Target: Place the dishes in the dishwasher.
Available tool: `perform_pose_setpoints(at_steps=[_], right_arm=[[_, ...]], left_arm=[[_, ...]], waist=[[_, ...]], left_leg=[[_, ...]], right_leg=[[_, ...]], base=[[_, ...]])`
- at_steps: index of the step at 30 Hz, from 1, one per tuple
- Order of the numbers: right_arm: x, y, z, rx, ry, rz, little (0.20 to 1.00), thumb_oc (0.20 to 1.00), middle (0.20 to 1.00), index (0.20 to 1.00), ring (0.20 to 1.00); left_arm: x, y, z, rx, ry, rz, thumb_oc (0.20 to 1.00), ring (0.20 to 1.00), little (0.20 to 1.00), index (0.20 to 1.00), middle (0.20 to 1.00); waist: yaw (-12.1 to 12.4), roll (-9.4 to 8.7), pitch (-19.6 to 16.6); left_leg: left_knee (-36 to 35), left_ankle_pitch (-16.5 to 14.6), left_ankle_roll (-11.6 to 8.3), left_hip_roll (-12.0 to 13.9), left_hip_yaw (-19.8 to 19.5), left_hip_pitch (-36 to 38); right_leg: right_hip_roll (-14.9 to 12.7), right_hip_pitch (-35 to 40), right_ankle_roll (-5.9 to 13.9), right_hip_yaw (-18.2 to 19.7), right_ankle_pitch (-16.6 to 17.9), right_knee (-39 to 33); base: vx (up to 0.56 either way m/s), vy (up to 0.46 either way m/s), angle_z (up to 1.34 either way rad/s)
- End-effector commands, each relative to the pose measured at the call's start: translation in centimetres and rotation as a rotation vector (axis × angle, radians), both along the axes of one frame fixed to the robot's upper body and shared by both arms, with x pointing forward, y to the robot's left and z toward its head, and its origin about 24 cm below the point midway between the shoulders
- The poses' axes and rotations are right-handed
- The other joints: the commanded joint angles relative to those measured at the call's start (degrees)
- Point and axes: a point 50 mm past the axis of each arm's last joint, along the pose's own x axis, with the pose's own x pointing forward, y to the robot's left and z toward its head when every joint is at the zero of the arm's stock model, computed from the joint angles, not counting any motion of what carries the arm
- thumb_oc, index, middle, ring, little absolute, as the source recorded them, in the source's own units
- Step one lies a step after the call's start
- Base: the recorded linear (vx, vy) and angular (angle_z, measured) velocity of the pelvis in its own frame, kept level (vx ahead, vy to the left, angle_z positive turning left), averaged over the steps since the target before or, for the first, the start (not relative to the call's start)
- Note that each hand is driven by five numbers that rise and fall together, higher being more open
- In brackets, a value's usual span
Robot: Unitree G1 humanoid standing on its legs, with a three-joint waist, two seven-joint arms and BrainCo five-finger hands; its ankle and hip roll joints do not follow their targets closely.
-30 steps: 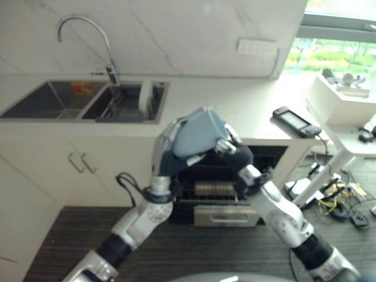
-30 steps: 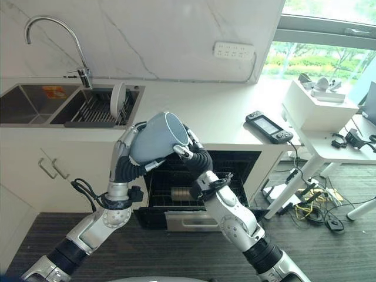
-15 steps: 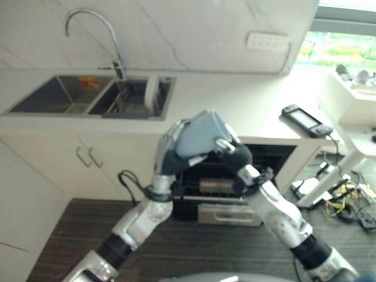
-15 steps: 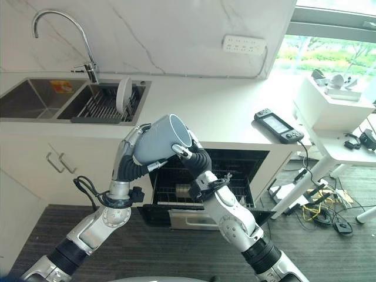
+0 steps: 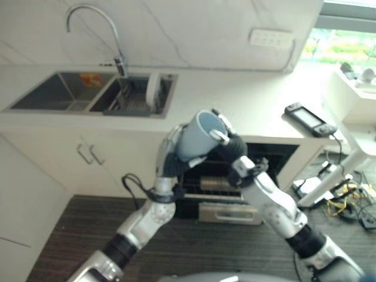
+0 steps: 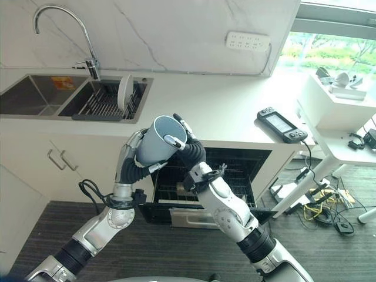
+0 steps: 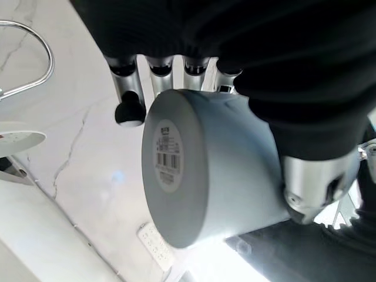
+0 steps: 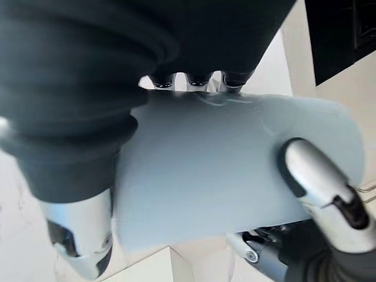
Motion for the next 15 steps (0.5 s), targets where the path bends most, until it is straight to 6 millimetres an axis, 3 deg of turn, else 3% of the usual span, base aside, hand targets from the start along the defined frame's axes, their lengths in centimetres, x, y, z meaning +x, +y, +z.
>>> perform_pose_setpoints(at_steps=[1,15], right_arm=[[-0.4,2.5,3.4,0.108,-0.133,0.105,1.000,1.000,1.000,1.000,1.000],[-0.8,3.4,2.3,0.078,-0.109,0.184,1.000,1.000,1.000,1.000,1.000]], left_arm=[[0.7,-1.9,2.5,0.060,-0.155,-0.136,0.200,0.200,0.200,0.200,0.200],[0.7,-1.9,1.9,0.053,-0.130,-0.139,0.200,0.200,0.200,0.200,0.200]], waist=[[0.9,-2.92,-1.4],[1.1,-3.11,-1.3]], left_leg=[[0.0,-0.1,-0.72,2.4,-5.2,-3.1],[0.0,0.1,-0.74,2.3,-5.7,-3.2]], right_leg=[[-6.2,5.4,5.60,-0.2,-4.2,0.3],[-6.2,5.5,5.63,-0.1,-4.3,0.3]], base=[[0.00,0.000,0.00],[0.00,0.000,0.00]])
